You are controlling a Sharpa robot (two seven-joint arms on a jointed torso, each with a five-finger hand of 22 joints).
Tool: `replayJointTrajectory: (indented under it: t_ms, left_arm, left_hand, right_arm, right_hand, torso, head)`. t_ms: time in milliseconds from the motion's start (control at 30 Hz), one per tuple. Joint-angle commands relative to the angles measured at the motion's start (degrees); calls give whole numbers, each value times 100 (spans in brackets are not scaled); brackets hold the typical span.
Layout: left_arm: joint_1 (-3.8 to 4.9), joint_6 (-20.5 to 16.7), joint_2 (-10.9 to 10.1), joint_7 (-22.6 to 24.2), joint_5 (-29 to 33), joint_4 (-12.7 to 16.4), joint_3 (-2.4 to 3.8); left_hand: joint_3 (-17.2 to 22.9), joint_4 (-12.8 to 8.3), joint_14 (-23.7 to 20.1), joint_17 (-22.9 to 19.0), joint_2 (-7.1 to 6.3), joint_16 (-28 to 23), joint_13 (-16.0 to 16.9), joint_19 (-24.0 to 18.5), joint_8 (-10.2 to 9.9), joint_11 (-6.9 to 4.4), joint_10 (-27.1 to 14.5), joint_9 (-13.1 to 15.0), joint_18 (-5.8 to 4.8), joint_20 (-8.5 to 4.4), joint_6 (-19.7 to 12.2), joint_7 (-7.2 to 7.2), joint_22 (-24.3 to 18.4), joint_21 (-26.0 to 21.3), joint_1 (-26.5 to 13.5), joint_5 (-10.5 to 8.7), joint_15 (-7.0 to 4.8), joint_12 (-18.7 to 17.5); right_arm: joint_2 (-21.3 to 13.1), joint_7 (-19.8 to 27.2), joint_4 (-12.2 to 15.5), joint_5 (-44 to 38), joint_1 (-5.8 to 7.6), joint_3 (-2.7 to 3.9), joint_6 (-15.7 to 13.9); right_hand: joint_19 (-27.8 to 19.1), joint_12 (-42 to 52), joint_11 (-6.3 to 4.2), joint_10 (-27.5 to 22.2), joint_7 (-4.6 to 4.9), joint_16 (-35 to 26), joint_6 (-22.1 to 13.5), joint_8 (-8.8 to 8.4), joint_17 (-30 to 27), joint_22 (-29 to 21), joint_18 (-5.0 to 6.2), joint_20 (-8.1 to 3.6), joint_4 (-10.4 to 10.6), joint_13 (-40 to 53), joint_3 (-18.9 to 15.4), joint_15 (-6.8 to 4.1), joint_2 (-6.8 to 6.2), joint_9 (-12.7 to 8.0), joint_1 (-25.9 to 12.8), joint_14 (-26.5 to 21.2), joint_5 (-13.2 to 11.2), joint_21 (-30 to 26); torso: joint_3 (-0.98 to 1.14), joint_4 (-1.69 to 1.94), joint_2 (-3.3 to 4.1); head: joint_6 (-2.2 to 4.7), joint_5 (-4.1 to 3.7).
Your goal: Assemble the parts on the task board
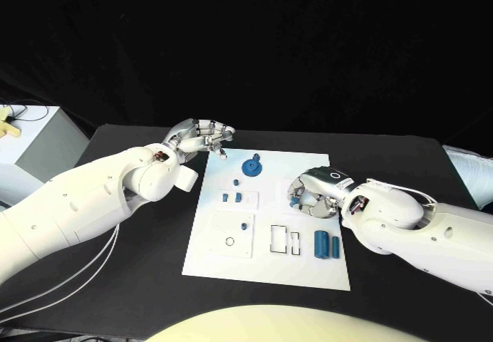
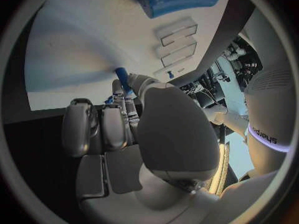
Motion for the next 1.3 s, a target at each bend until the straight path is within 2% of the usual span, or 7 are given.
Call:
replayJointTrajectory:
  t_ms: [33, 167, 267, 533, 700, 1100, 1300]
  left_arm:
    - [0, 56, 6, 1, 22, 7, 4]
    - [-1, 60, 5, -12, 19, 5, 3]
    - [-1, 64, 5, -23, 18, -1, 3]
    - [-1, 69, 3, -39, 18, -29, 1]
    - [-1, 73, 27, -44, 19, -56, -1]
    - [-4, 110, 136, -43, 19, -109, -5]
    - [-4, 136, 165, -58, 17, -119, -9]
  left_hand:
    - [-8, 32, -38, -8, 29, -20, -6, 4, 35, 5, -50, -6, 87, 22, -35, 78, -7, -22, 35, 12, 13, 15]
    - [-6, 31, -38, -8, 31, -21, -7, 5, 37, 4, -51, -6, 88, 22, -34, 77, -9, -24, 39, 12, 13, 16]
    - [-6, 31, -38, -8, 31, -21, -7, 5, 37, 4, -51, -6, 88, 22, -34, 77, -9, -24, 39, 12, 13, 16]
    - [-6, 31, -38, -8, 31, -21, -7, 5, 37, 4, -51, -6, 88, 22, -34, 77, -9, -24, 39, 12, 13, 16]
    - [-6, 31, -38, -8, 31, -21, -7, 5, 37, 4, -51, -6, 88, 22, -34, 77, -9, -24, 39, 12, 13, 16]
    - [-3, 29, -38, -10, 37, -25, -11, 9, 52, 4, -59, -8, 89, 20, -32, 76, -14, -30, 56, 13, 12, 18]
    - [-1, 28, -38, -10, 40, -26, -12, 11, 58, 4, -62, -9, 89, 20, -32, 76, -16, -32, 63, 13, 12, 19]
  right_arm:
    - [-4, -77, 31, 182, -15, -6, -155]
    - [-34, -137, 57, 450, -15, -6, -249]
    - [-89, -150, 147, 665, -15, 0, -314]
    - [-300, -131, 731, 1015, 39, 80, -478]
    - [-248, -89, 1034, 1023, 62, 97, -529]
    - [459, -212, 1232, 208, -94, -7, -732]
    - [777, -357, 1153, -77, -174, -75, -773]
  right_hand:
    - [116, -38, -110, 178, -20, 42, 64, 93, 21, 141, -108, -46, -89, 30, 114, -57, 116, 97, -13, 101, 45, 58]
    - [118, -117, -127, 289, -23, 57, 35, 182, 31, 191, -115, -63, -284, 73, 305, -73, 195, 227, -69, 101, 95, 101]
    - [120, -210, -122, 342, -8, 64, -20, 250, 30, 233, -122, -63, -451, 108, 473, -67, 157, 347, -203, 99, 225, 137]
    - [124, -272, -120, 369, -4, 62, -50, 295, 18, 268, -127, -62, -559, 135, 547, -67, 118, 426, -313, 95, 304, 169]
    - [121, -307, -113, 364, 8, 49, -73, 305, -6, 274, -127, -61, -641, 147, 583, -64, 96, 456, -330, 86, 325, 170]
    - [107, -338, -106, 361, 17, 25, -91, 311, -48, 253, -120, -56, -702, 159, 609, -57, 82, 480, -363, 74, 338, 134]
    - [105, -349, -101, 367, 20, 23, -92, 317, -51, 255, -120, -54, -725, 166, 613, -55, 71, 493, -391, 72, 333, 134]
  torso:
    - [0, 0, -2]
    - [-1, -1, -5]
    - [0, -1, -5]
    - [-5, -8, -9]
    - [-2, -4, -9]
    - [-5, 11, -15]
    - [-11, 13, -15]
  head:
    - [-1, 0]
    - [1, 4]
    - [1, 12]
    - [19, 42]
    - [31, 81]
    - [-4, 163]
    - [-19, 181]
